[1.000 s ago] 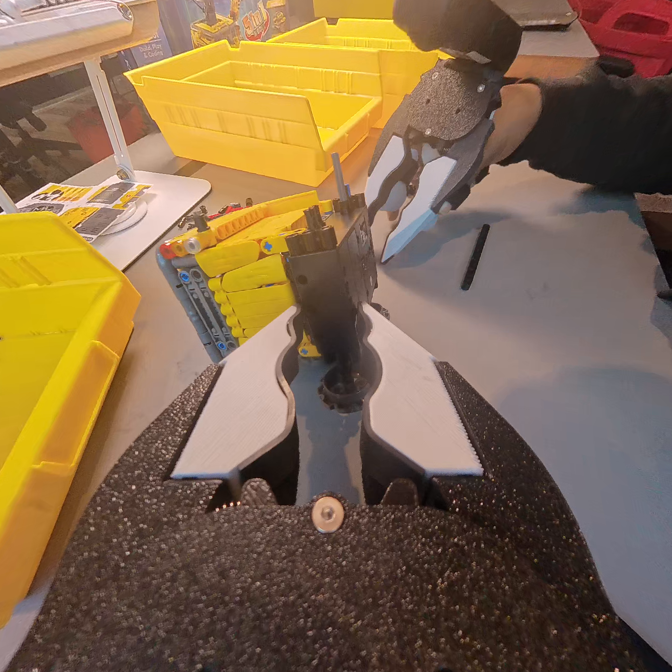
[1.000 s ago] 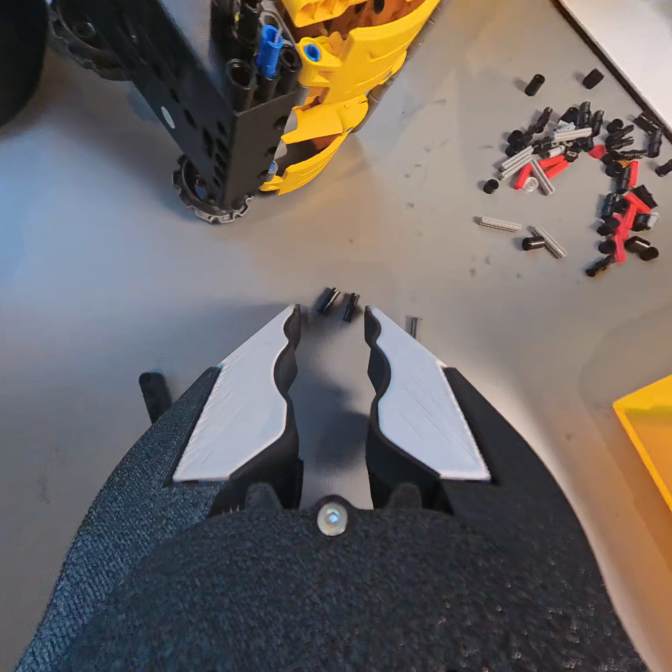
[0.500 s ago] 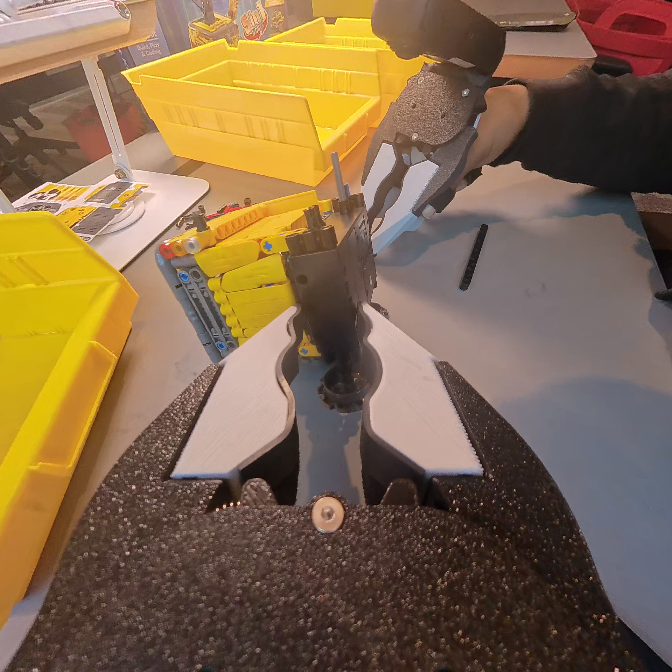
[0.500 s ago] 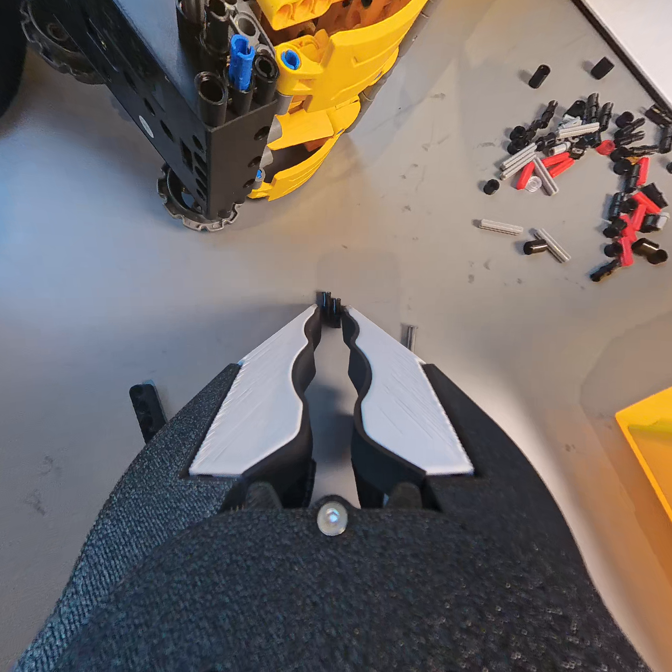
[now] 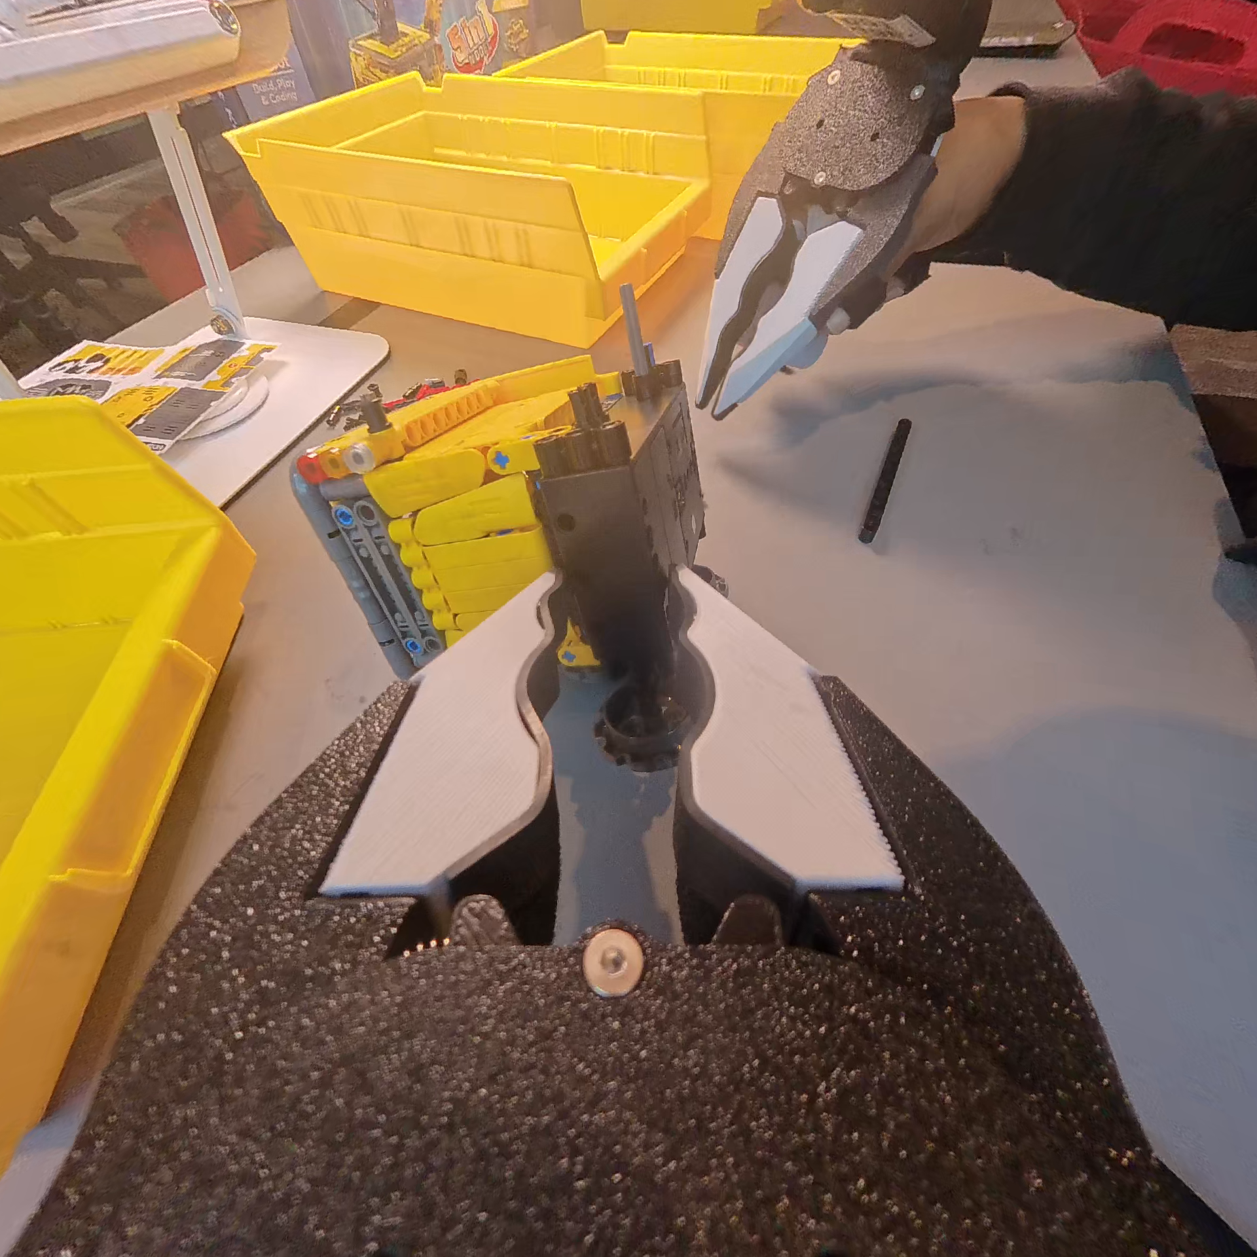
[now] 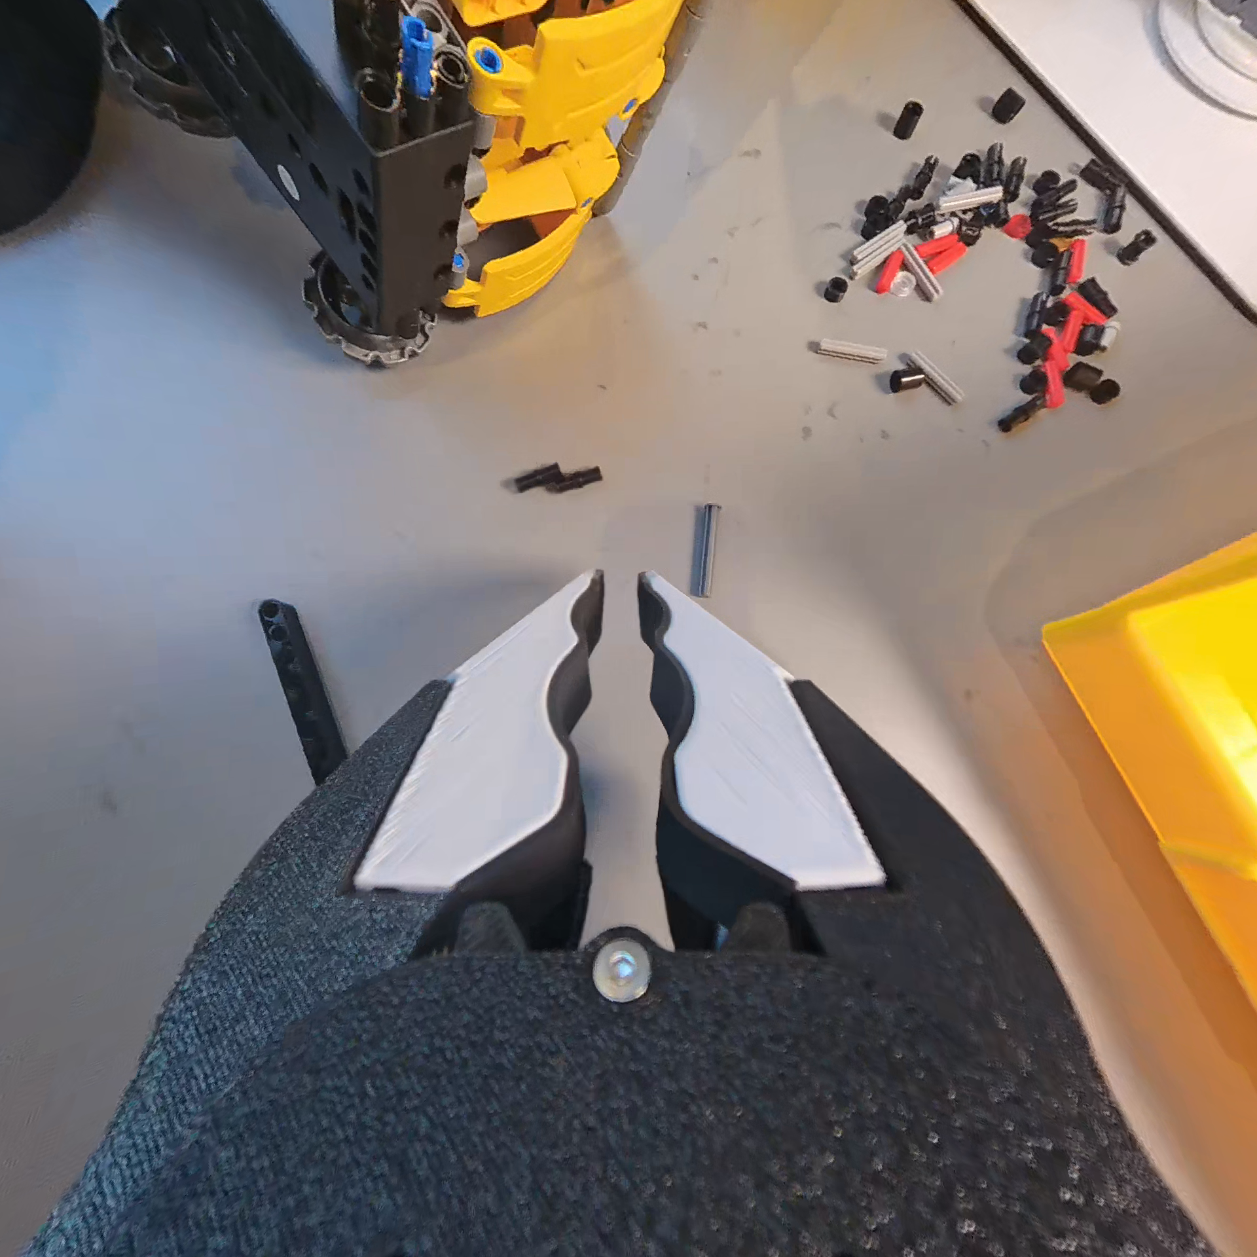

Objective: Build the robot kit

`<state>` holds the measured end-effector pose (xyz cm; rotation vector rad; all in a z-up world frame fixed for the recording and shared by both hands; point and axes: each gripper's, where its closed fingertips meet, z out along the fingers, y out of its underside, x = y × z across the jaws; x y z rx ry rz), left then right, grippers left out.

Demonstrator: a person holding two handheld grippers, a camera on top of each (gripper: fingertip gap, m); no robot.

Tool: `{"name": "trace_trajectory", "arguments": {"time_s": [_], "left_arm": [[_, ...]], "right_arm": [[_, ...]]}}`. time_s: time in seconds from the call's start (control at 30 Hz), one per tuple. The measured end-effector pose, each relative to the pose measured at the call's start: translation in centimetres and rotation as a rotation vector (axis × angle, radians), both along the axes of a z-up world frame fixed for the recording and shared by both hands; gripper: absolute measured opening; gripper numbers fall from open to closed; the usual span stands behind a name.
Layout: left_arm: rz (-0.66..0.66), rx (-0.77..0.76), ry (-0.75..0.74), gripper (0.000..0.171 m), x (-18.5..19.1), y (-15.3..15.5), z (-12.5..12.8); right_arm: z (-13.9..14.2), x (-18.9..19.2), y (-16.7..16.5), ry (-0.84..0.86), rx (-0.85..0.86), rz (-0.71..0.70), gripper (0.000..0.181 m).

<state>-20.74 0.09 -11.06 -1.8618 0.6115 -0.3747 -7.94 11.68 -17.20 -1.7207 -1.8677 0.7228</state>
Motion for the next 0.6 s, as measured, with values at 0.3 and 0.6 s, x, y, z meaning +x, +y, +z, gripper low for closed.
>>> {"name": "trace_trajectory", "arguments": {"time_s": [0.3, 0.6], "left_arm": [[-0.001, -0.001, -0.008, 0.027, -0.1, 0.0, 0.0], [-0.004, -0.002, -0.003, 0.027, -0.1, 0.0, 0.0]], "right_arm": [[-1.3, -3.4, -2.1, -0.023, -0.002, 0.081, 0.033], [-2.0, -3.6, -2.0, -0.052, 0.002, 0.108, 0.005]]}}
